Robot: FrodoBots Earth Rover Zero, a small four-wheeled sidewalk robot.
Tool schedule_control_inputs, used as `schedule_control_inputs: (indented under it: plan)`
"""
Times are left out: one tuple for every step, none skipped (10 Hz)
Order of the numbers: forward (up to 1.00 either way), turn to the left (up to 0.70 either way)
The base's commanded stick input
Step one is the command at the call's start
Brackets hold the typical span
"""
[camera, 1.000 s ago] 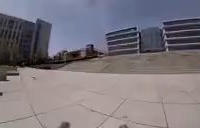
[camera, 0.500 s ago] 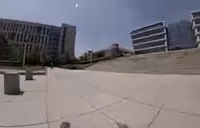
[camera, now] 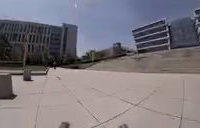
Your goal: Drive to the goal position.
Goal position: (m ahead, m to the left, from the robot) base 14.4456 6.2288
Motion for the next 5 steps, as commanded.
schedule_control_inputs:
  plan:
    - [0.70, 0.00]
    - [0.70, 0.00]
    - [0.70, 0.00]
    - [0.70, 0.00]
    - [0.70, 0.00]
